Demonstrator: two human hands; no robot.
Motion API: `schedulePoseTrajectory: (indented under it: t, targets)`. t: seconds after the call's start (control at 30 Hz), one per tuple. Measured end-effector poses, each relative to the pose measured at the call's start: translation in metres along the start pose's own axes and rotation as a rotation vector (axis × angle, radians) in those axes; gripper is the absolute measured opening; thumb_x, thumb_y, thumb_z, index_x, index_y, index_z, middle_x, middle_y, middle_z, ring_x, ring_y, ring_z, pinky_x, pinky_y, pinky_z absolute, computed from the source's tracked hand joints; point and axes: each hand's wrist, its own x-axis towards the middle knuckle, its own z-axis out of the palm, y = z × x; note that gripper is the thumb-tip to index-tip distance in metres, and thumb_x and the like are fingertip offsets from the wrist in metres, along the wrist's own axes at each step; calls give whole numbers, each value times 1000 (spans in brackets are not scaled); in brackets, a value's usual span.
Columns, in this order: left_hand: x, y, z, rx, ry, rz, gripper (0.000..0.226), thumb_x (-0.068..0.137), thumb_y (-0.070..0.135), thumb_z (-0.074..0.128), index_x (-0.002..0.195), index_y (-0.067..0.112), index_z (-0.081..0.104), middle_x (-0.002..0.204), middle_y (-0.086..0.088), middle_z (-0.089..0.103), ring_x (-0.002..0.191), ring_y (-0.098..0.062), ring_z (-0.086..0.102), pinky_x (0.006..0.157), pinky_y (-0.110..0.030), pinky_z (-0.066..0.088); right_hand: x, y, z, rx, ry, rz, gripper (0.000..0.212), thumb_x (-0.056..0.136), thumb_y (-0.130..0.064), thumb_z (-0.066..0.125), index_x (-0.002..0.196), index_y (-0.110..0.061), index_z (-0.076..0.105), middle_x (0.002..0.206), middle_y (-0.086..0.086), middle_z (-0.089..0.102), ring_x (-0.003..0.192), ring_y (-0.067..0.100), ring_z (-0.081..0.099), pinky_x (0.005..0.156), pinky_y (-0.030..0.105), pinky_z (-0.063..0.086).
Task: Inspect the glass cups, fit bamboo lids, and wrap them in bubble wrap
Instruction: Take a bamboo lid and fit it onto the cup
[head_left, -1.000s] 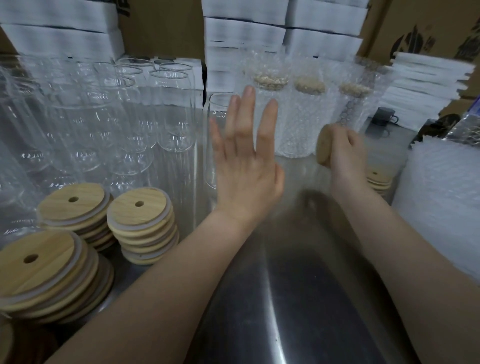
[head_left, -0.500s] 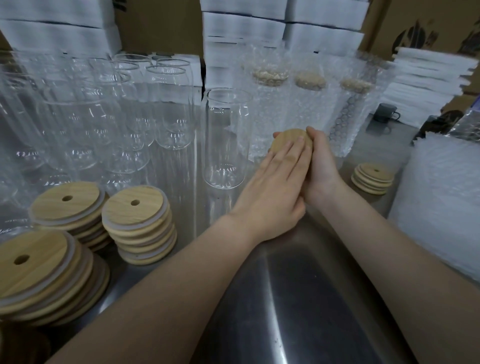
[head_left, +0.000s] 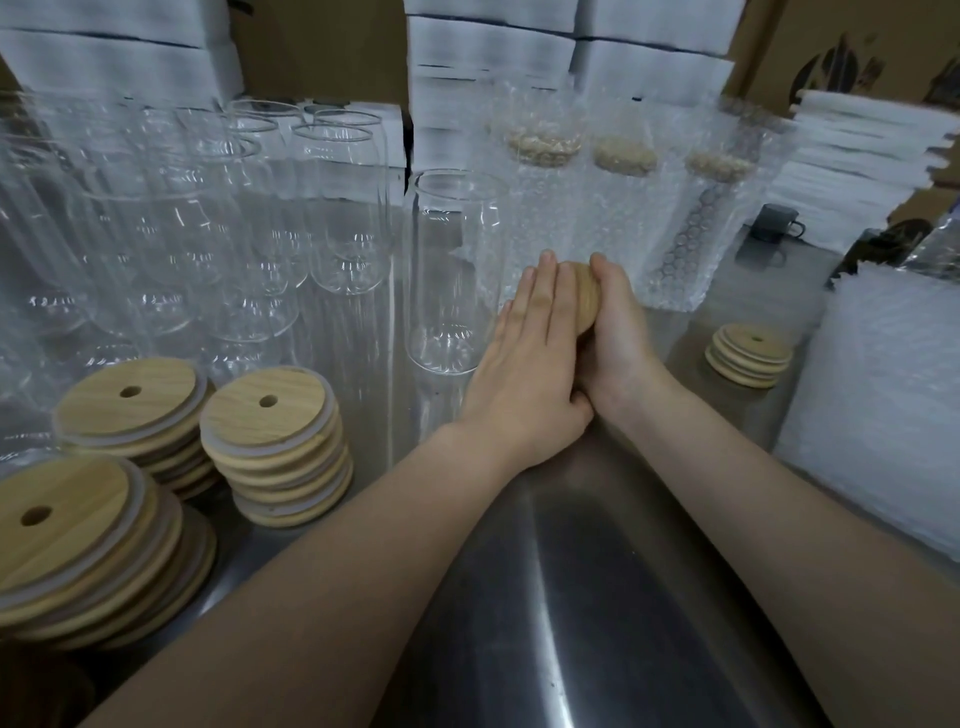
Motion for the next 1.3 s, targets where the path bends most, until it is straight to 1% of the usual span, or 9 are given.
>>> schedulePoseTrajectory:
  t: [0.1,0.37,0.53,0.7,0.77,0.97,1.13,1.2,1.3]
  targets:
    - [0,0,0,-46,-32,-14,97,90,15,57,153,7,-16,162,-8,-23,149,-19,-22,123,-36,-5,0,0,0,18,48,-4,54,97,-53,41,108,-9,71,113,13,72,108,26,68,98,39,52]
    - [-1,1,1,-70,-121,62,92,90,11,54,154,7,-12,162,-8,-22,149,-18,-20,121,-28,-8,2,-6,-7,182,144,-31,51,99,-52,38,91,-12,69,79,3,74,77,16,72,72,28,56]
    - [-3,7,2,10,-122,157,87,90,11,51,154,5,-7,164,-11,-14,150,-22,-16,122,-31,-7,2,-10,-10,155,110,-37,54,102,-54,30,99,-13,66,87,10,73,79,19,68,85,33,54]
    - [-3,7,1,34,-82,197,87,89,11,51,155,7,-5,164,-9,-14,151,-22,-16,122,-33,-9,0,-15,-10,140,27,-34,53,102,-53,28,107,-14,63,89,9,66,75,17,64,71,28,54]
    - [-3,6,1,29,-43,185,87,88,10,50,156,7,-4,164,-9,-12,151,-22,-15,122,-32,-10,-2,-14,-7,122,-10,-24,51,101,-52,28,108,-15,63,91,9,65,77,17,64,71,28,55]
    - [-2,5,2,-54,19,70,93,85,9,51,155,10,-10,164,-6,-16,150,-19,-17,122,-35,-10,-5,-9,2,71,-75,-38,44,102,-44,34,118,-14,62,99,5,61,98,19,60,98,36,48]
    - [1,2,1,-130,11,-26,97,84,7,53,155,12,-13,164,-3,-18,150,-16,-16,122,-35,-9,-5,-4,4,45,-114,0,38,102,-41,39,107,-16,67,85,-4,71,86,10,68,82,27,53]
    - [4,0,2,-157,1,-50,97,85,5,54,154,10,-13,164,-5,-15,151,-16,-13,124,-37,-4,-5,-4,2,60,-122,6,35,101,-40,42,94,-16,66,80,-1,69,80,11,69,81,28,53]
    - [7,-2,0,-272,9,-84,92,88,6,56,156,10,-6,165,-10,5,150,-24,13,119,-43,25,-5,-6,0,81,-111,-9,30,99,-39,48,84,-15,59,73,2,62,73,15,65,84,33,56]
